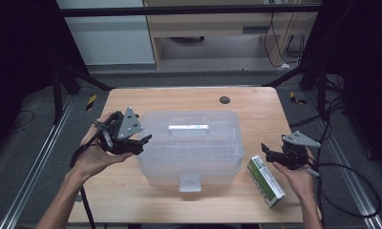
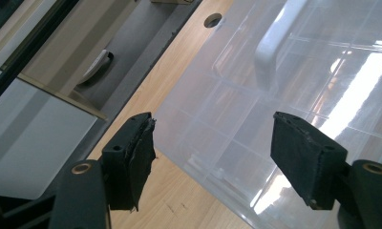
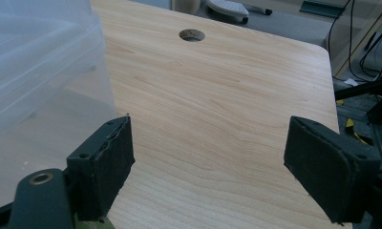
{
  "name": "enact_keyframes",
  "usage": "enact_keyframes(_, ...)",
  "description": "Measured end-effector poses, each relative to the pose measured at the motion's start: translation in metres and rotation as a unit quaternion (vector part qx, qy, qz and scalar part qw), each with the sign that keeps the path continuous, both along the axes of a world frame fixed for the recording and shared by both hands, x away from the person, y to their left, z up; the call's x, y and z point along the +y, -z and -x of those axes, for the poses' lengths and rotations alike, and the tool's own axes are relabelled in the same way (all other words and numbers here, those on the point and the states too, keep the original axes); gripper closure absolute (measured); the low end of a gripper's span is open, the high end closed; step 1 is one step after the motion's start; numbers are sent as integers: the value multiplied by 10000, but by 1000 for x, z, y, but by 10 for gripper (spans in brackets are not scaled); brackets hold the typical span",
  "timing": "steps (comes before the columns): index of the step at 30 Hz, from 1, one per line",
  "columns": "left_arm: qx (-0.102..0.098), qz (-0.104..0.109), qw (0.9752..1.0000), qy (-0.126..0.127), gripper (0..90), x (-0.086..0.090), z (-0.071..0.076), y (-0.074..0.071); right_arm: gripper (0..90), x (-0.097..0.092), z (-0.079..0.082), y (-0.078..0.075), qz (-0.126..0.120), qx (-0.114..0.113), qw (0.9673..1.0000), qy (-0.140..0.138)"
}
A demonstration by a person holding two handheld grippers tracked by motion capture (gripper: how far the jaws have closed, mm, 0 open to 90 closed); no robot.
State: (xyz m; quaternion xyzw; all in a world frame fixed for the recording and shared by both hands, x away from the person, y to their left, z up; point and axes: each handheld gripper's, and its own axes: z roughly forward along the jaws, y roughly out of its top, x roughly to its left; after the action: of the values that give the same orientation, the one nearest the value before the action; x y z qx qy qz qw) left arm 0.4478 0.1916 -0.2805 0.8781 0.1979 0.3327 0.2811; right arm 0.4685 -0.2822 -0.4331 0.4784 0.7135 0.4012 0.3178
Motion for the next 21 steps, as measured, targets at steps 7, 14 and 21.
enact_keyframes(7, -82, -303, 9992, 263, 322, -16, -2, 1, 174, 0, 0, 1, 2, 25, 10000, -8)
enact_keyframes(14, -98, -539, 9976, 424, 340, -30, -3, -2, 175, 0, 0, 1, 15, 35, 10000, -37)
enact_keyframes(21, -98, -781, 9954, 545, 353, -44, -5, 0, 176, 1, 0, 2, 36, 66, 10000, -44)
